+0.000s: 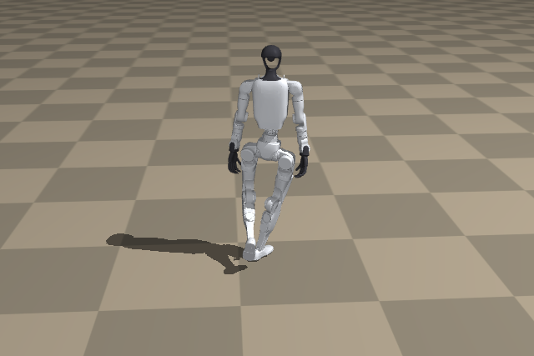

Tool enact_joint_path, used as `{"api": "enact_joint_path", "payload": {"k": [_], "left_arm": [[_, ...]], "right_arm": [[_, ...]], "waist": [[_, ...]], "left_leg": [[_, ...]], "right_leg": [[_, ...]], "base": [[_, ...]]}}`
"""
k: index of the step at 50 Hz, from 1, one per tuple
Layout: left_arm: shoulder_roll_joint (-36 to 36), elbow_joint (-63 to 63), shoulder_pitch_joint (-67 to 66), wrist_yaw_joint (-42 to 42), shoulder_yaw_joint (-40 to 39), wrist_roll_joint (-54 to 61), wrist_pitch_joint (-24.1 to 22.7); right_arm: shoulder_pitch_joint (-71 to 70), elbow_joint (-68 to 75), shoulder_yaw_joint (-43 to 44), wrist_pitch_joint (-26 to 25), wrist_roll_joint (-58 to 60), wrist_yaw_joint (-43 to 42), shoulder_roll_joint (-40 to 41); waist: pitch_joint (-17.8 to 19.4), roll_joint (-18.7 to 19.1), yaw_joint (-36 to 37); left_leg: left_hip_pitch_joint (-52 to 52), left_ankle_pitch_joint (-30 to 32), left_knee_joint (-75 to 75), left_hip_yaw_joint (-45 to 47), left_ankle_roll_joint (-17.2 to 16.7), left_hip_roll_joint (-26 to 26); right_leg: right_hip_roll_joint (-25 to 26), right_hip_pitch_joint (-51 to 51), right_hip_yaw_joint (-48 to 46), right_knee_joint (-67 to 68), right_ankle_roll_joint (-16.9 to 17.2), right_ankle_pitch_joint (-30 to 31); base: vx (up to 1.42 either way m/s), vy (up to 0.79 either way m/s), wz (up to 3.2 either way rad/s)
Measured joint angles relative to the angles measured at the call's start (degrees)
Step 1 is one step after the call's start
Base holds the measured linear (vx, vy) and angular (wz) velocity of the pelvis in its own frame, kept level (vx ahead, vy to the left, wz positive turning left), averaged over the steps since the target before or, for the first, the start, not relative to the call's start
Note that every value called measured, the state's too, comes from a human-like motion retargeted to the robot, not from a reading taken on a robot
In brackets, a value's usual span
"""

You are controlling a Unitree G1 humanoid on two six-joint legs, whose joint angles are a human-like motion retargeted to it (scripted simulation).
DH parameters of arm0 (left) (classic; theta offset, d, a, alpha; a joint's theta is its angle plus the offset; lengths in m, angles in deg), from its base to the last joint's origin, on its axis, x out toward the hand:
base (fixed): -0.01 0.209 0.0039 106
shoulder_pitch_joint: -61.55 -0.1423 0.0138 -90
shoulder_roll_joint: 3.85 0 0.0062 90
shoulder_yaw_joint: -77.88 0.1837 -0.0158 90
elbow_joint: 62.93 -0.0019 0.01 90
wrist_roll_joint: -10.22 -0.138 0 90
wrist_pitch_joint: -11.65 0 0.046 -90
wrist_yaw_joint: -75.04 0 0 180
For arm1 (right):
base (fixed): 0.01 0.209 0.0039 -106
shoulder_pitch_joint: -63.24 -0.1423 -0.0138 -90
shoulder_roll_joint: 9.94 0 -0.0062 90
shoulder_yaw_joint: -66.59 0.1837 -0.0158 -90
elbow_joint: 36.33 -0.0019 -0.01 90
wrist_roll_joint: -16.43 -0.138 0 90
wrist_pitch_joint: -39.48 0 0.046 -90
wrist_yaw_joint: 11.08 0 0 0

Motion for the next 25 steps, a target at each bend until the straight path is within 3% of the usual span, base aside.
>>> {"api": "enact_joint_path", "payload": {"k": [5,7,8,10,13,15,17,19,22,25], "left_arm": [[1.22,-3.27,-1.16,1.15,0.28,-2.25,1.36],[1.25,-4.1,-1.58,2.37,0.34,-3.31,2.03],[0.97,-4.3,-1.7,2.82,0.47,-3.88,2.37],[0.64,-4.36,-1.47,3.08,0.81,-4.4,3.03],[0.59,-4.1,-1.29,1.87,1.58,-3.0,3.14],[0.27,-4.08,-1.31,0.25,2.59,-1.28,1.9],[-0.28,-4.03,-1.13,-2.86,4.09,0.95,0.26],[-0.91,-3.28,-0.62,-6.22,4.88,2.75,-0.48],[-1.79,-1.05,0.68,-8.88,5.78,4.91,-1.56],[-1.37,1.82,1.94,-7.66,6.85,6.02,-2.84]], "right_arm": [[-4.27,-5.41,-1.94,1.48,-0.82,-2.19,2.16],[-4.87,-8.09,-3.05,2.57,-1.4,-1.12,3.19],[-4.88,-9.69,-3.51,3.09,-1.48,-0.33,3.44],[-5.1,-13.01,-4.39,4.15,-1.34,1.17,3.64],[-5.36,-16.61,-6.12,5.35,-0.76,1.85,3.89],[-4.94,-18.01,-7.14,5.67,-0.23,1.7,3.79],[-4.12,-18.24,-7.13,5.68,0.52,1.33,3.67],[-2.99,-17.81,-6.52,5.23,0.79,0.35,3.76],[-1.52,-15.93,-4.57,3.5,-0.77,-2.61,3.67],[-0.85,-12.06,-2.79,0.93,-4.71,-7.42,3.7]], "waist": [[0.91,1.31,1.02],[0.18,1.65,0.94],[-0.49,1.36,0.53],[-1.67,1.22,-0.6],[-1.75,3.48,-0.68],[-1.85,4.55,-0.75],[-2.76,3.88,-1.47],[-3.21,4.25,-2.71],[-3.34,5.07,-3.74],[-3.34,4.61,-4.64]], "left_leg": [[-4.12,-12.9,1.29,4.71,0.0,11.43],[-6.4,-14.59,-7.34,6.08,0.0,9.7],[-8.31,-14.39,-13.73,4.92,0.0,6.1],[-11.45,-13.22,-26.98,-3.37,-3.19,-0.77],[-11.26,-13.07,-39.71,-23.54,-15.08,-3.7],[-10.51,-7.23,-42.03,-30.46,-18.22,-4.03],[-11.36,-9.94,-38.5,-23.47,-10.96,-4.89],[-9.99,-11.75,-39.46,-13.4,-7.28,-1.09],[-8.54,-12.57,-39.35,-13.45,-5.82,-0.88],[-5.76,-12.43,-41.96,-6.42,-5.67,0.83]], "right_leg": [[1.77,3.4,3.54,-1.84,0.98,0.58],[0.16,3.19,4.38,-2.67,3.01,2.17],[-1.71,2.39,4.52,-3.08,4.33,3.11],[-3.64,0.34,5.76,-2.47,6.06,3.54],[-0.97,0.13,9.35,-1.07,6.73,2.42],[-0.09,0.27,12.09,-0.04,7.64,1.85],[-1.27,-0.57,14.65,1.46,9.03,1.26],[-1.71,-1.02,14.66,3.07,10.17,0.88],[-2.13,-3.29,14.69,6.85,12.56,2.37],[-3.14,-6.73,13.44,11.15,19.15,6.11]], "base": [[0.24,0.04,-1.06],[0.04,0.66,-0.74],[-0.01,0.66,-0.49],[0.05,0.44,-0.61],[0.27,0.18,-1.39],[0.33,0.2,-1.6],[0.38,0.27,-1.47],[0.26,0.25,-1.19],[0.16,0.2,-1.47],[0.12,0.16,-1.66]]}}
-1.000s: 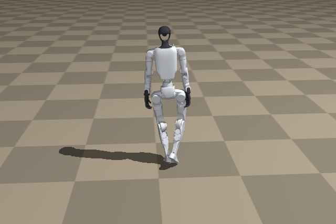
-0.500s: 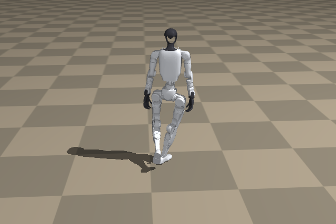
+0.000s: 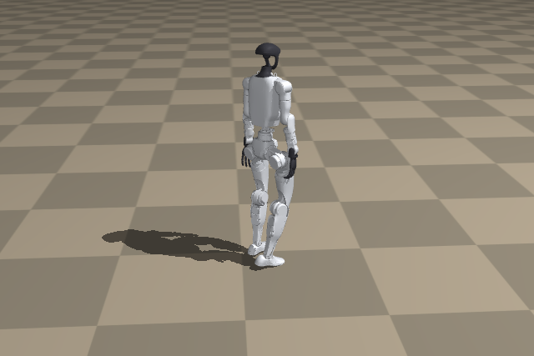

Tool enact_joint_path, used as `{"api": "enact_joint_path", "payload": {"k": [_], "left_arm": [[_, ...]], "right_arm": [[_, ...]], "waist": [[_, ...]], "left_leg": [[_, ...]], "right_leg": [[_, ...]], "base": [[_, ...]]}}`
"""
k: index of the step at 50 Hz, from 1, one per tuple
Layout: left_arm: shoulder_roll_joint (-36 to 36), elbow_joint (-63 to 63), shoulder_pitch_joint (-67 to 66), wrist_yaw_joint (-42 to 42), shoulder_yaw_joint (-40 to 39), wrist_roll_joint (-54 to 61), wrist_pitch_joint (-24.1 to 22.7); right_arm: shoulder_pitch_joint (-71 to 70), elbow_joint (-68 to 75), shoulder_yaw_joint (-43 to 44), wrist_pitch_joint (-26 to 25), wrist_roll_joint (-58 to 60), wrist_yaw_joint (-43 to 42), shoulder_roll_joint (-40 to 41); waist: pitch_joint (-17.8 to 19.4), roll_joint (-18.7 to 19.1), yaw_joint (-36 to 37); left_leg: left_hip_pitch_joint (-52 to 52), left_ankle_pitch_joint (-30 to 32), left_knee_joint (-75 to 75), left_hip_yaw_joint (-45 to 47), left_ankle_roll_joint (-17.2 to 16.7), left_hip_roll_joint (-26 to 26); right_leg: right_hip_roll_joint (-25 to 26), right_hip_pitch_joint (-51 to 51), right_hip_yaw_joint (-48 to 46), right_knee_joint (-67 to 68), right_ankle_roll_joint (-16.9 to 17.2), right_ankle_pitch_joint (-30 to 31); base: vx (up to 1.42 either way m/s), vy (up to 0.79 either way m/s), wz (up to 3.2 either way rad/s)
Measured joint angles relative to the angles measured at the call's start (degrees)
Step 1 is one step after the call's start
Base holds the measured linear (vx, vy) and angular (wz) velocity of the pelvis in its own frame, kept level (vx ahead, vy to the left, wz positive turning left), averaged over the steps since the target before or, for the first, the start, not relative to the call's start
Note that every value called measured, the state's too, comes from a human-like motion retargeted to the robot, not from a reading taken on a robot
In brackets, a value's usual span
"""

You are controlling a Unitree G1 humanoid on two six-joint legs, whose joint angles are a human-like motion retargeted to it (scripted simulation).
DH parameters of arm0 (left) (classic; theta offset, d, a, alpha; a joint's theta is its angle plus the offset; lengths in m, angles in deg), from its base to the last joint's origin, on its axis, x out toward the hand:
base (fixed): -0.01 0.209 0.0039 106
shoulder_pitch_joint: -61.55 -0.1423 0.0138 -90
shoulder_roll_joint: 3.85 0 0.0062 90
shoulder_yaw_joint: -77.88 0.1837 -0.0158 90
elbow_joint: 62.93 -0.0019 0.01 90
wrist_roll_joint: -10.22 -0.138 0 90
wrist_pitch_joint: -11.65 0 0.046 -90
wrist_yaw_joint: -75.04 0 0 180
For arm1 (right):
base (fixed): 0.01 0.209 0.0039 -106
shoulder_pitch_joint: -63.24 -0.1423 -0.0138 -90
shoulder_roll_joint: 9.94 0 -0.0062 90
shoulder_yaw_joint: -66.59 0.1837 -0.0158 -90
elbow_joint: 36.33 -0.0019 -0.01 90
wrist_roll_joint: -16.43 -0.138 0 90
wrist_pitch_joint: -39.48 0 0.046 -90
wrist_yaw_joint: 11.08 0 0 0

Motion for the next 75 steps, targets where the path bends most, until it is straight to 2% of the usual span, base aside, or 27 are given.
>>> {"api": "enact_joint_path", "payload": {"k": [2,7,13,15,17,20,22,24,25,27,29,32,35,39,40,42,45,48,49,50,52,55,57,63,68,72,75], "left_arm": [[0.98,0.97,1.08,0.89,1.33,0.11,0.08],[3.0,1.75,3.17,0.43,3.12,-2.71,2.61],[3.6,2.73,2.08,3.14,1.81,-2.8,3.85],[3.26,4.09,0.66,6.35,0.37,-2.74,3.72],[2.78,5.54,-1.26,9.89,-1.52,-2.98,2.94],[1.51,5.82,-3.84,10.14,-3.23,-3.03,2.32],[0.54,4.9,-5.96,6.43,-3.88,-3.53,1.46],[0.24,3.33,-7.58,2.06,-4.74,-4.78,1.2],[0.34,2.39,-7.83,0.02,-5.02,-5.46,1.33],[0.37,0.95,-7.64,-1.9,-5.04,-6.93,1.85],[0.18,-0.29,-7.8,-1.39,-5.21,-7.43,2.65],[-0.16,-1.56,-7.95,2.49,-5.53,-6.34,4.49],[-0.51,-1.29,-7.64,7.59,-5.18,-5.33,6.7],[-1.36,0.25,-7.51,8.01,-2.31,-5.37,7.07],[-1.39,0.59,-7.28,7.37,-1.41,-5.5,7.08],[-1.19,1.06,-6.18,6.55,0.1,-5.89,7.05],[-0.4,1.88,-4.05,7.06,0.88,-6.31,7.37],[0.0,3.73,-1.94,8.01,0.33,-5.36,7.22],[0.25,4.45,-1.38,8.0,0.13,-4.71,6.98],[0.59,5.16,-0.87,7.89,-0.06,-3.97,6.7],[1.3,6.21,0.04,7.05,-0.16,-2.51,6.14],[1.56,7.16,0.9,4.94,-0.9,-1.04,5.99],[0.95,7.64,1.02,3.26,-1.83,-0.04,6.13],[-1.31,8.86,-0.94,3.07,-2.43,2.38,4.54],[-2.07,8.53,-3.21,6.31,-1.6,-3.33,4.61],[-1.93,7.24,-5.27,6.25,-0.91,-7.15,4.48],[-2.68,5.9,-6.53,3.8,-1.82,-6.85,4.07]], "right_arm": [[0.54,2.78,0.79,-0.38,-1.51,-1.53,-0.45],[1.79,8.46,2.06,-2.28,0.61,-1.2,-2.28],[2.47,13.12,3.94,-3.74,0.49,0.73,-3.31],[2.22,14.66,4.63,-3.85,-0.35,2.0,-3.39],[1.79,15.94,4.81,-3.85,-0.99,3.02,-3.62],[0.85,16.1,5.37,-4.13,-0.47,3.97,-3.61],[0.57,14.9,4.59,-3.74,0.6,4.06,-3.3],[0.19,13.39,3.16,-2.99,1.56,3.89,-2.88],[-0.32,12.53,2.69,-2.64,1.96,3.6,-2.71],[-1.34,10.65,2.98,-2.22,2.42,2.44,-2.0],[-1.9,9.26,2.77,-1.58,2.26,1.95,-1.04],[-2.45,7.76,1.62,-0.6,1.85,2.6,0.14],[-3.16,6.44,0.65,-0.35,2.59,3.62,0.81],[-2.73,4.4,-0.77,-0.09,3.8,3.88,0.62],[-2.66,3.95,-0.97,-0.03,3.97,3.82,0.47],[-2.68,3.37,-0.94,-0.09,3.83,3.5,0.36],[-2.7,3.3,-0.44,-0.4,2.79,2.57,0.76],[-2.62,4.33,0.06,-0.37,0.56,0.77,0.46],[-2.52,4.82,0.0,-0.24,-0.19,0.25,0.27],[-2.4,5.35,-0.12,-0.09,-0.92,-0.23,0.11],[-1.86,6.59,0.01,-0.14,-1.66,-0.99,-0.39],[-0.91,9.12,0.45,-0.64,-1.79,-1.83,-1.35],[-0.55,11.09,1.06,-1.3,-1.49,-2.26,-1.96],[1.49,15.44,2.42,-2.36,-1.03,-0.42,-3.49],[3.85,18.28,4.31,-2.48,-1.25,0.31,-3.72],[5.76,19.5,4.3,-2.34,-1.94,1.52,-3.52],[5.32,19.5,5.11,-3.06,-1.29,1.72,-3.26]], "waist": [[0.07,0.0,-0.12],[-0.57,-0.16,-0.49],[-0.72,-2.46,-2.08],[-0.46,-3.0,-1.42],[-0.3,-3.61,-0.98],[0.42,-4.27,-1.55],[1.49,-4.69,-0.28],[2.95,-5.58,0.65],[3.73,-6.04,0.73],[4.88,-5.57,0.48],[4.77,-4.58,0.41],[4.21,-3.69,0.74],[3.68,-2.96,0.48],[1.73,-2.41,-1.38],[1.52,-2.27,-1.68],[1.69,-2.17,-1.89],[2.05,-1.9,-4.35],[2.68,-2.09,-6.83],[2.79,-2.16,-6.33],[2.9,-2.18,-5.45],[2.96,-1.72,-3.56],[2.5,-1.26,-0.48],[2.36,-0.99,0.79],[2.3,0.88,-0.71],[1.43,0.95,-0.39],[0.29,-0.07,2.01],[1.0,-1.05,3.55]], "left_leg": [[2.16,-0.08,-2.16,2.49,0.55,0.15],[7.43,-0.81,-7.36,11.3,0.64,0.85],[13.3,-3.6,-10.1,20.48,1.71,-2.24],[16.14,-4.92,-10.88,24.09,2.12,-3.55],[19.21,-6.39,-11.32,27.64,2.68,-5.53],[21.82,-7.83,-8.89,31.09,5.14,-7.46],[24.11,-6.67,-3.49,35.06,5.67,-6.47],[26.59,-5.17,6.25,36.18,5.67,-2.95],[26.87,-4.68,12.42,34.67,5.67,-0.48],[21.76,-4.33,24.64,25.75,5.67,3.6],[16.23,-3.2,30.14,18.69,5.67,4.24],[10.61,-4.38,29.93,10.55,5.67,2.49],[9.31,-7.16,22.86,6.14,5.67,2.13],[6.64,-0.21,7.96,-17.1,5.37,-11.2],[6.97,0.95,5.55,-22.32,4.93,-12.93],[7.32,-0.16,4.99,-24.83,4.52,-13.85],[9.21,-2.02,1.57,-11.48,5.67,-7.44],[10.7,0.07,-3.46,-9.53,5.67,-9.33],[11.11,0.63,-5.17,-7.65,5.34,-9.51],[11.57,0.9,-6.69,-5.19,4.85,-9.2],[12.25,0.86,-8.75,-1.57,4.43,-8.5],[12.66,0.76,-10.81,3.34,4.07,-7.88],[12.73,0.59,-11.42,6.86,4.22,-7.53],[12.37,-0.88,-10.49,9.93,5.56,-6.3],[13.4,-2.23,-11.33,11.9,5.37,-7.15],[14.4,-3.49,-11.43,15.57,5.33,-8.34],[13.83,-4.61,-6.48,19.84,5.67,-6.59]], "right_leg": [[-0.96,-1.37,-4.92,1.64,0.88,0.55],[-0.94,-2.12,-20.37,0.21,-6.39,-3.44],[0.83,1.55,-36.05,-8.12,-9.1,-5.58],[1.99,3.87,-39.1,-11.15,-13.76,-5.41],[2.79,4.71,-33.0,-12.67,-14.99,-5.92],[1.43,3.74,-22.74,-11.0,-14.11,-4.73],[1.17,6.36,-19.71,-11.15,-14.79,-4.9],[1.77,9.9,-13.73,-10.86,-15.3,-5.98],[2.26,11.43,-10.68,-10.55,-15.65,-6.82],[3.99,12.74,-7.74,-11.51,-17.09,-6.49],[5.26,12.09,-5.41,-12.3,-17.68,-4.49],[5.95,10.12,-1.28,-12.61,-17.64,-1.4],[6.13,7.75,2.21,-12.34,-16.69,0.85],[2.56,2.44,7.31,-11.45,-11.68,3.99],[2.46,1.25,9.15,-10.62,-10.8,4.22],[3.1,-0.43,12.38,-9.95,-9.75,5.3],[5.91,-1.93,15.0,-10.96,-9.41,7.92],[5.88,-4.2,18.08,-11.43,-6.2,9.95],[5.24,-5.07,16.28,-11.4,-6.03,9.91],[4.52,-5.84,12.99,-11.4,-6.49,9.67],[3.22,-6.67,2.72,-11.36,-9.18,5.4],[0.91,-5.9,-14.62,-10.61,-11.29,-0.82],[0.78,-4.81,-18.97,-9.21,-12.43,-2.46],[1.75,-1.14,-18.01,-3.96,-10.59,-4.57],[2.52,3.71,-14.93,-6.6,-9.72,-5.24],[2.52,6.57,-14.19,-12.17,-11.62,-7.19],[1.75,6.4,-12.67,-12.01,-13.43,-7.36]], "base": [[0.08,0.08,-1.79],[0.08,0.03,-1.73],[0.12,-0.03,-1.68],[0.18,-0.05,-2.03],[0.22,-0.02,-1.93],[0.16,0.01,-1.72],[0.31,-0.1,-2.61],[0.56,-0.32,-2.98],[0.56,-0.53,-2.6],[0.27,-0.48,-2.09],[-0.19,-0.1,-1.81],[-0.25,0.07,-1.97],[-0.23,0.2,-1.85],[-0.23,0.53,-1.49],[-0.14,0.3,-1.8],[-0.17,0.18,-1.99],[-0.24,-0.01,-1.48],[-0.36,0.25,-1.41],[-0.38,0.27,-2.34],[-0.34,0.14,-2.59],[-0.3,0.08,-2.54],[-0.26,0.03,-2.32],[-0.2,0.02,-1.94],[-0.04,-0.01,-1.06],[0.08,-0.07,-0.74],[0.18,-0.13,-0.63],[0.12,-0.14,-0.29]]}}
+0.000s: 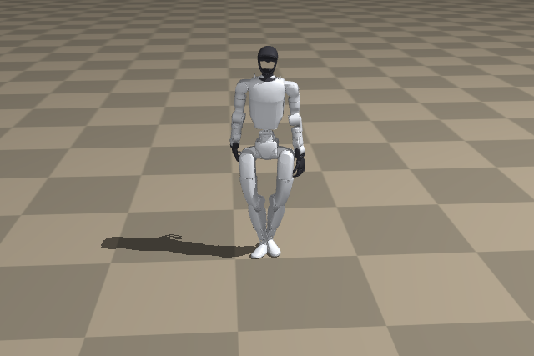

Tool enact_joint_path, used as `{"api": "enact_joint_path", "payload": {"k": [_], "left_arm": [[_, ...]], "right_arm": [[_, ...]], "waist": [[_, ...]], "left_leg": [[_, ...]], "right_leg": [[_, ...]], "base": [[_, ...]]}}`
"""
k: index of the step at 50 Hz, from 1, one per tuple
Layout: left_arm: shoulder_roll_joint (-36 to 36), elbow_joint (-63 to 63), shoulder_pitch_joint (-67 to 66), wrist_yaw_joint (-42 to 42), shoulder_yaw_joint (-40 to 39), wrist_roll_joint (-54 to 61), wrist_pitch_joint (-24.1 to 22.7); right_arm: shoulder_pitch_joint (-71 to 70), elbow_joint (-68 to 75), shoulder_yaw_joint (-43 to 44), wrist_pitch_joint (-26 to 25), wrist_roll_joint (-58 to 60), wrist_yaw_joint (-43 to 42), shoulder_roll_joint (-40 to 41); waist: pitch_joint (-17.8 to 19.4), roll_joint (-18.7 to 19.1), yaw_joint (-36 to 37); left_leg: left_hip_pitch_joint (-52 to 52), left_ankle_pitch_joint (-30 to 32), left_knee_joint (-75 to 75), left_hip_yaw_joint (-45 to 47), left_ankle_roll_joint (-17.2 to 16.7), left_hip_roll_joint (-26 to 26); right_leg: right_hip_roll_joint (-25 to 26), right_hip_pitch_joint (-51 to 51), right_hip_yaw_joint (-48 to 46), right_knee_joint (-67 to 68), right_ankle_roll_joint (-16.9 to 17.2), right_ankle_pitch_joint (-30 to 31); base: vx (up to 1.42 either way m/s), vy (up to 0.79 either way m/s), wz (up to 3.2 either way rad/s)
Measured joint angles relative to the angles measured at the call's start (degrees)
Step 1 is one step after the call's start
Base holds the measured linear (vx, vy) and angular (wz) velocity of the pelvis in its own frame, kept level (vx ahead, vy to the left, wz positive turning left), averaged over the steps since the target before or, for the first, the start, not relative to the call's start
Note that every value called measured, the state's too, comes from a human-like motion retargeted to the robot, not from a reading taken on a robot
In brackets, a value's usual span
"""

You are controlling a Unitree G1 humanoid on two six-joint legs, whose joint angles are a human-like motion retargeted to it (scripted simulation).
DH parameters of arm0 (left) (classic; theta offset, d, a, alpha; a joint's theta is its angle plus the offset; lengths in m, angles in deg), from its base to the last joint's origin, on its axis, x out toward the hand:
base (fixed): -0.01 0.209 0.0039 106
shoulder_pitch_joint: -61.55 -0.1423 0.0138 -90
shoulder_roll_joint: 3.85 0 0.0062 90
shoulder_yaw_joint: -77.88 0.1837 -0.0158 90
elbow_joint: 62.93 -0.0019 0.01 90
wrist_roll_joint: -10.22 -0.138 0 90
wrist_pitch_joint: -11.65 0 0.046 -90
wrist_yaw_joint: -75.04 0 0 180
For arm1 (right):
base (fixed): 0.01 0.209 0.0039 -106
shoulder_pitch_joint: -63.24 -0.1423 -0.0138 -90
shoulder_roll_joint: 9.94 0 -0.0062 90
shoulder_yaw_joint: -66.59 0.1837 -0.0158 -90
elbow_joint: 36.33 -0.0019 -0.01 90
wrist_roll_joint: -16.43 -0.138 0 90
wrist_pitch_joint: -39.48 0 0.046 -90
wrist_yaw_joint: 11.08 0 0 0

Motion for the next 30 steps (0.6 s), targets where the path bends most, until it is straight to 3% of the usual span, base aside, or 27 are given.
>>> {"api": "enact_joint_path", "payload": {"k": [4,8,10,15,20,22,25,26,30], "left_arm": [[0.14,-2.39,-0.88,-0.6,-2.53,4.65,-2.64],[-0.14,-3.89,-0.36,-6.36,-3.68,5.19,-2.45],[-0.26,-4.46,-0.88,-8.61,-3.62,4.69,-1.98],[-0.46,-6.21,-1.56,-5.86,-3.99,3.39,1.06],[0.22,-7.2,-1.35,-0.48,-4.7,5.03,1.92],[-0.22,-7.49,-1.38,0.33,-5.07,5.39,2.22],[-0.96,-7.91,-1.43,1.64,-5.43,4.24,2.91],[-0.98,-7.95,-1.26,2.03,-5.36,3.78,3.12],[-1.15,-8.07,-0.26,1.53,-4.17,3.23,3.81]], "right_arm": [[-1.77,-2.34,-2.3,1.14,-0.1,-3.15,0.55],[-3.65,-5.33,-1.95,1.3,-0.24,-4.69,0.94],[-4.33,-6.32,-2.21,1.54,-0.3,-4.12,0.89],[-6.42,-9.4,-3.69,1.69,0.89,-2.75,0.65],[-10.06,-12.45,-5.2,2.03,1.56,-1.48,1.17],[-10.38,-14.1,-6.12,2.81,1.29,-0.98,1.36],[-9.34,-16.49,-7.36,4.4,1.04,-0.38,1.56],[-8.7,-17.12,-7.57,4.68,1.33,-0.46,1.73],[-5.77,-17.27,-8.24,5.04,2.46,-0.83,1.65]], "waist": [[2.58,-1.77,0.1],[3.25,-1.33,1.91],[2.72,-0.85,3.83],[-0.08,0.02,2.96],[0.34,3.51,3.09],[0.28,3.85,2.89],[-1.11,2.42,3.32],[-1.4,2.22,3.36],[-3.18,1.6,3.95]], "left_leg": [[-3.93,1.65,19.15,1.21,0.0,6.55],[-14.41,3.86,39.41,-6.76,0.0,12.87],[-17.57,4.74,41.32,-6.81,0.0,12.57],[-22.85,11.98,21.88,-8.22,-1.05,0.7],[-21.61,13.72,2.33,-19.02,-13.61,-2.01],[-20.79,16.26,0.52,-20.47,-12.72,-2.43],[-20.63,16.57,3.29,-14.97,-5.54,-2.78],[-21.04,15.74,4.39,-18.5,-5.08,-3.46],[-18.85,12.61,5.66,-15.8,-1.97,-2.44]], "right_leg": [[0.06,4.41,1.26,-1.58,-1.34,-2.96],[2.61,6.33,0.76,-4.11,-3.48,-4.01],[2.48,6.87,-0.15,-5.32,-2.79,-3.22],[-1.42,5.03,-4.71,-6.18,1.65,-1.12],[2.78,8.16,-5.62,-5.99,2.77,-3.15],[2.98,9.9,-6.07,-5.95,3.89,-3.79],[0.97,11.18,-5.74,-4.77,6.29,-4.14],[0.54,11.64,-6.25,-3.98,7.34,-3.74],[-1.25,12.13,-8.3,1.52,12.57,2.92]], "base": [[0.29,-0.35,-0.19],[0.24,-0.37,0.39],[0.03,0.32,0.25],[0.03,0.5,0.75],[0.26,0.1,0.18],[0.4,0.13,0.0],[0.52,0.17,-0.19],[0.59,0.17,-0.26],[0.46,0.08,-0.23]]}}
